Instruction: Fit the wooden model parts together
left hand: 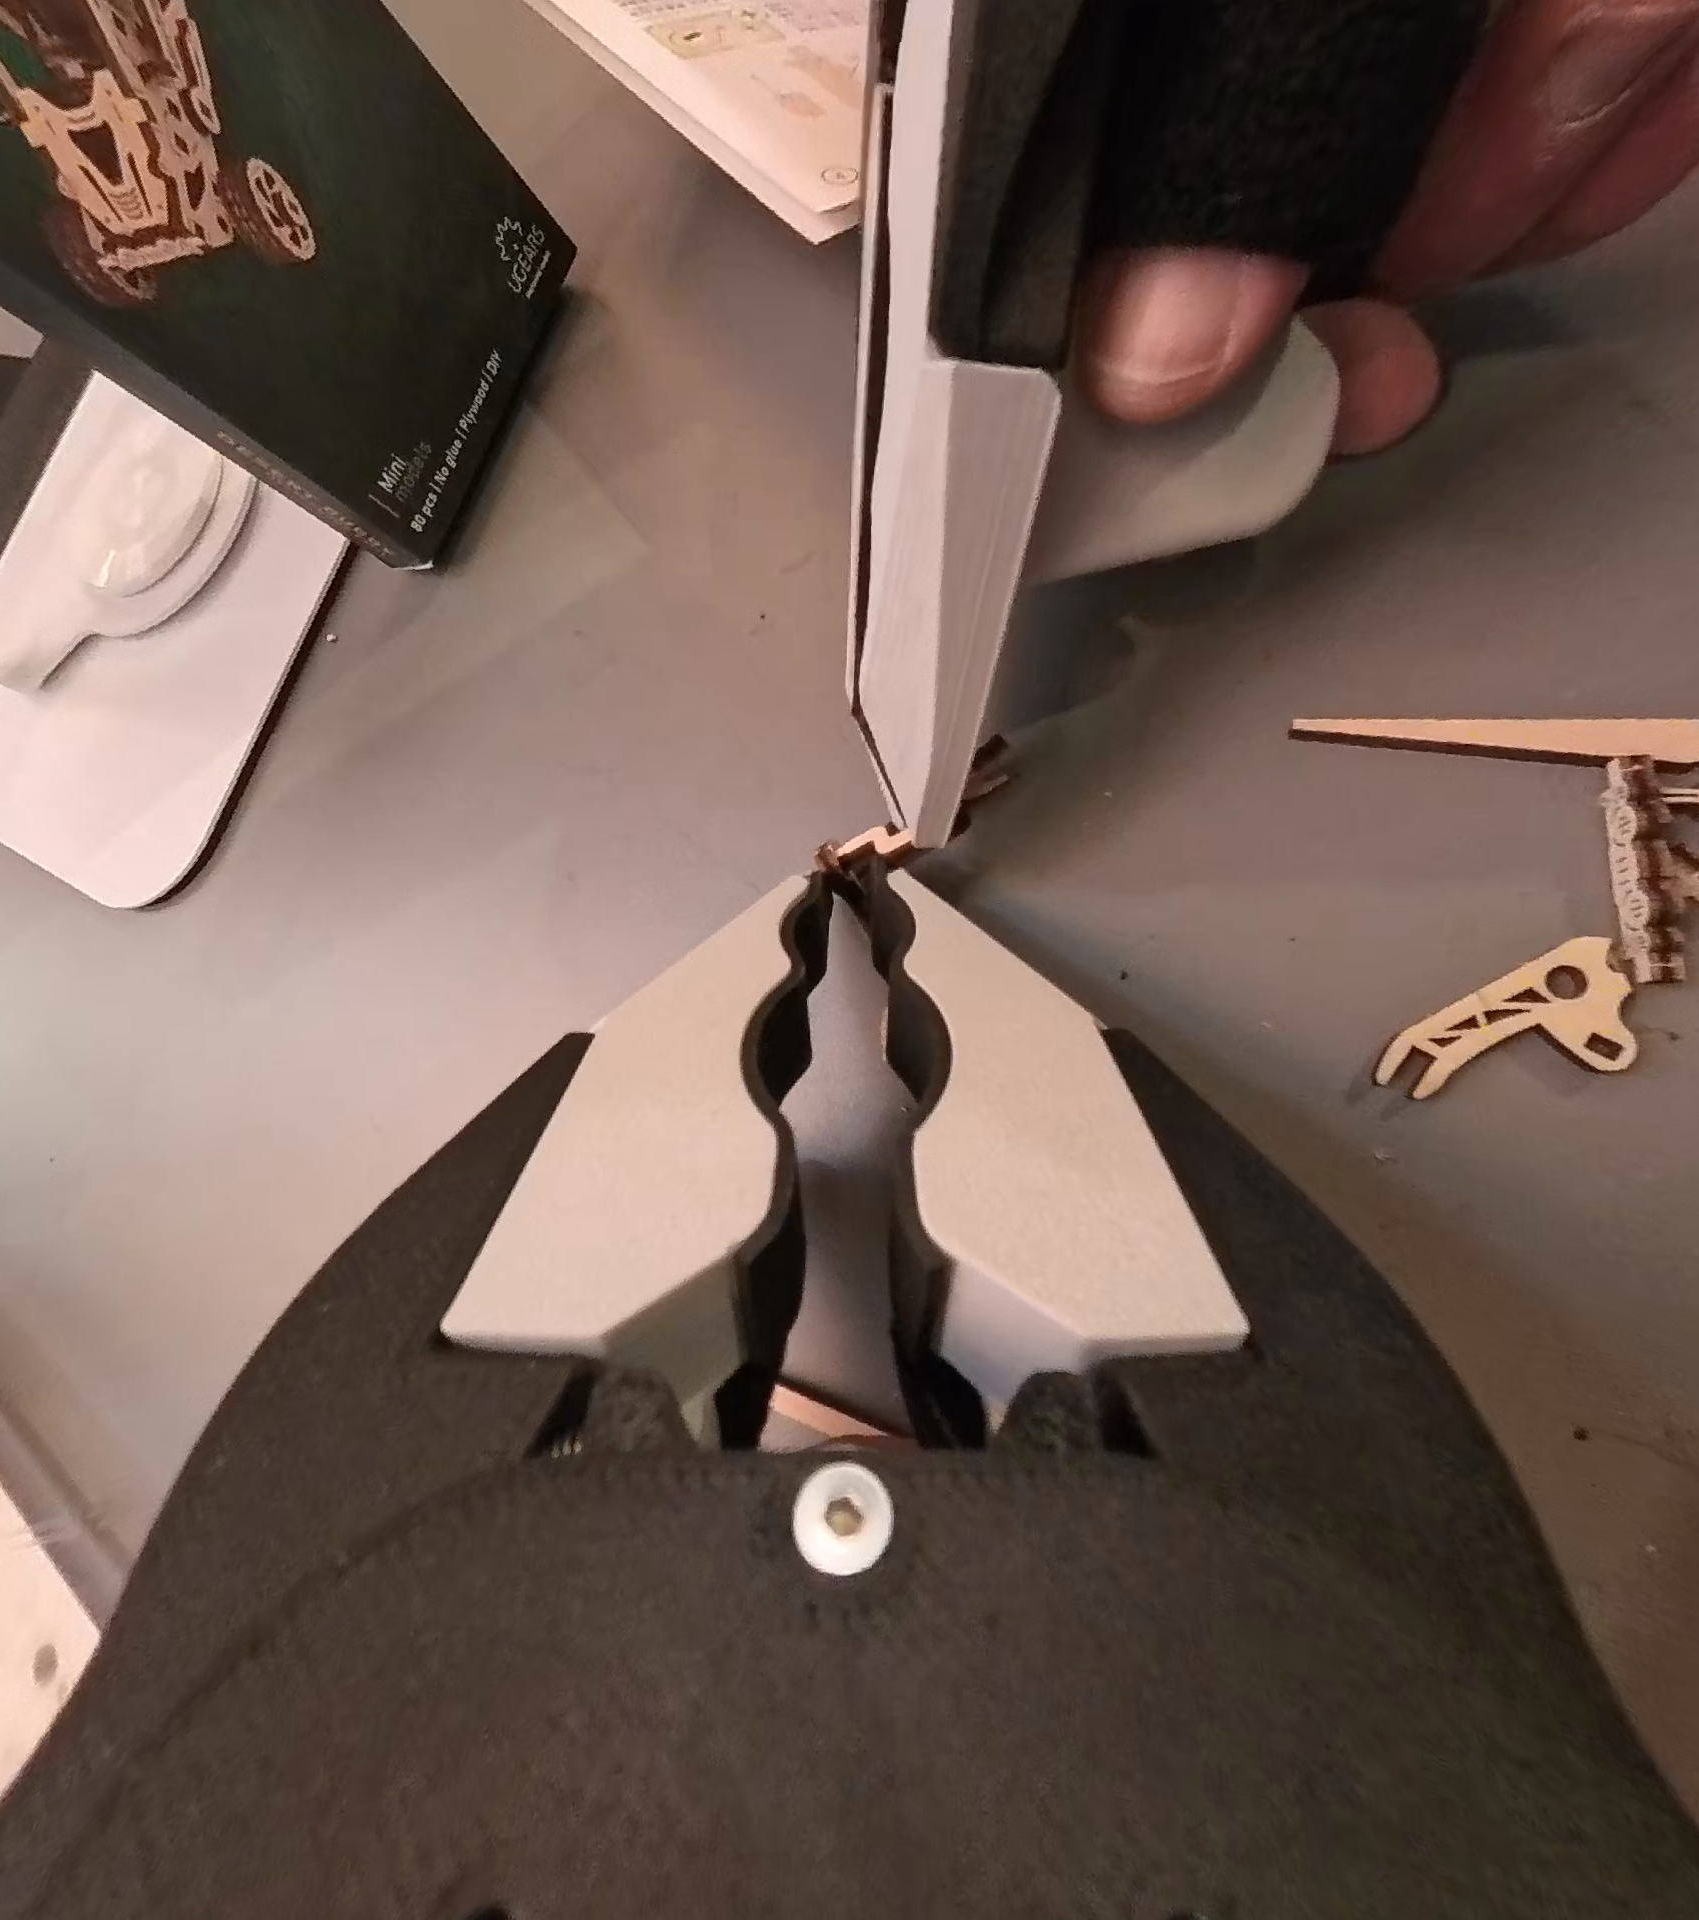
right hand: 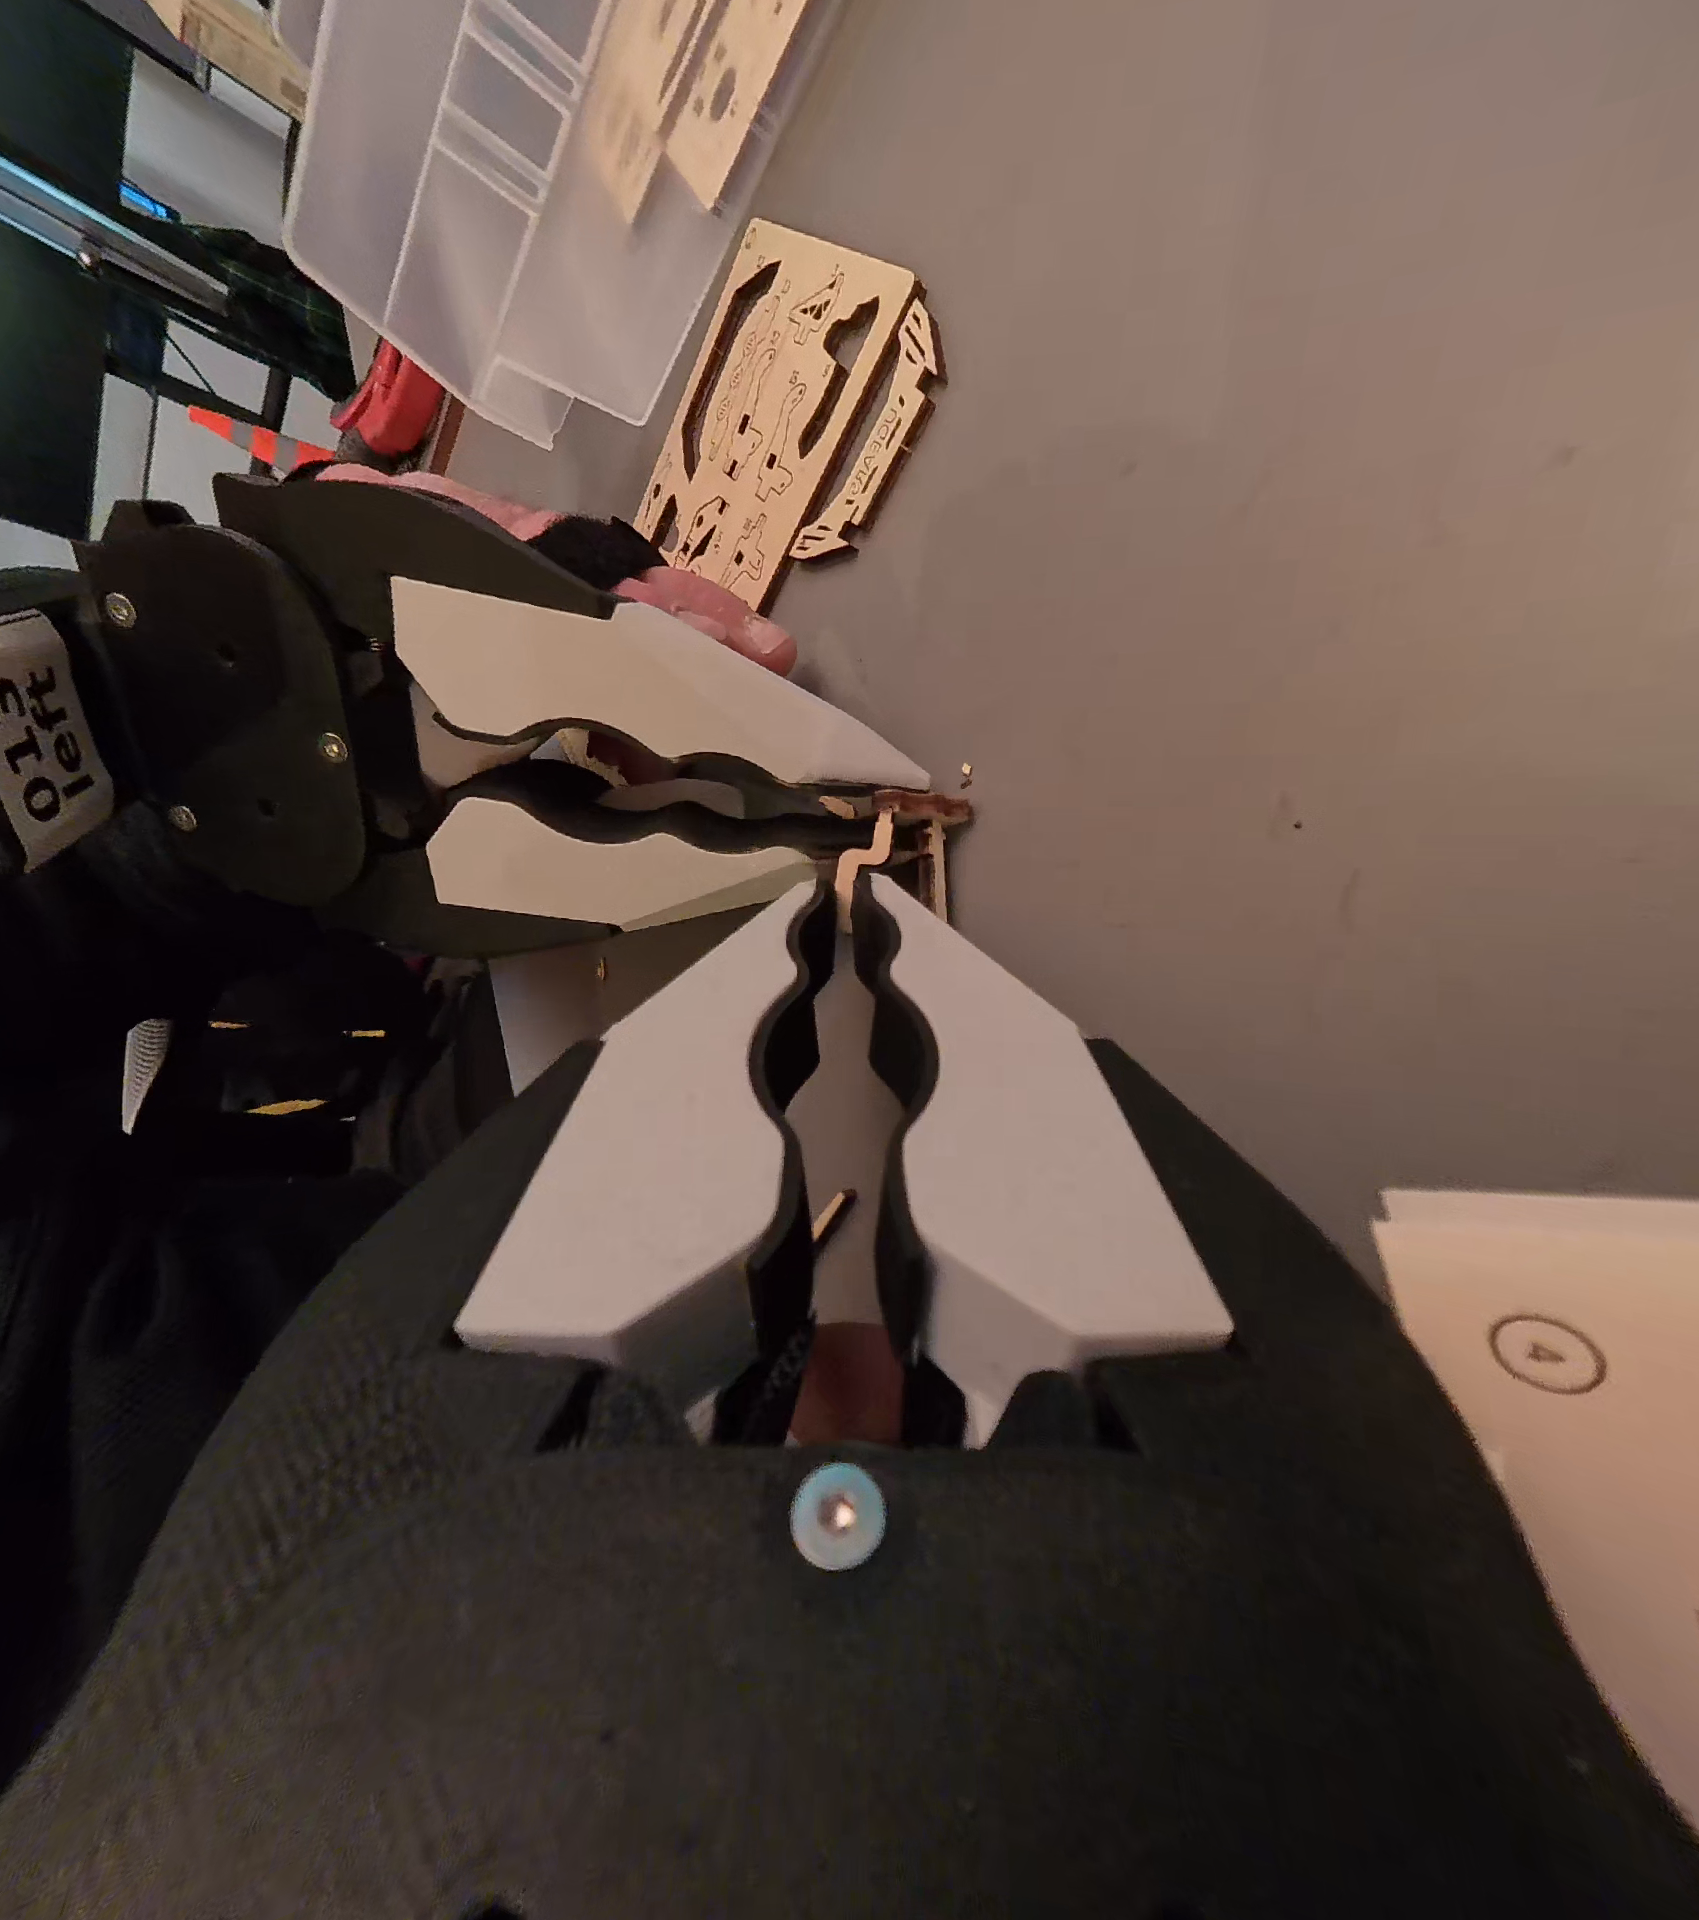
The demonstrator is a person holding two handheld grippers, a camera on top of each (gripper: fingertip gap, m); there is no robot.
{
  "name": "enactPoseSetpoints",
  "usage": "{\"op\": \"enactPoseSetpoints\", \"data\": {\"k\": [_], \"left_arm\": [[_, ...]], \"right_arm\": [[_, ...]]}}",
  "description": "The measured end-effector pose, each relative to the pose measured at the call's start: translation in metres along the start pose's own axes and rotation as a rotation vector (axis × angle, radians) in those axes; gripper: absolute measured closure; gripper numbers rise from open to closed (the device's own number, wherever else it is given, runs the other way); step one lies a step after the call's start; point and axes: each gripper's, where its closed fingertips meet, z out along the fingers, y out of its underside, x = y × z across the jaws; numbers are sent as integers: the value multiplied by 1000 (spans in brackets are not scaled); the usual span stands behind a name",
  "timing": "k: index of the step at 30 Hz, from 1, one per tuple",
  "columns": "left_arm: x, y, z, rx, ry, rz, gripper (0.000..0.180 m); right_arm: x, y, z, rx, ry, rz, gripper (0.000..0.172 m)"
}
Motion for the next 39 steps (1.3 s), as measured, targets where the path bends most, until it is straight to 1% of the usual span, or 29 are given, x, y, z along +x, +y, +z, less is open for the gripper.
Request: {"op": "enactPoseSetpoints", "data": {"k": [24, 34, 39], "left_arm": [[0, 1, -1, -1, -6, 8, 175], [-1, 0, 0, 1, -28, 21, 175], [-2, 0, 0, 1, -37, 29, 175]], "right_arm": [[1, 0, -1, -17, -84, -25, 171], [0, -2, -2, 27, -49, -89, 169], [0, -2, -2, 37, -50, -77, 170]]}}
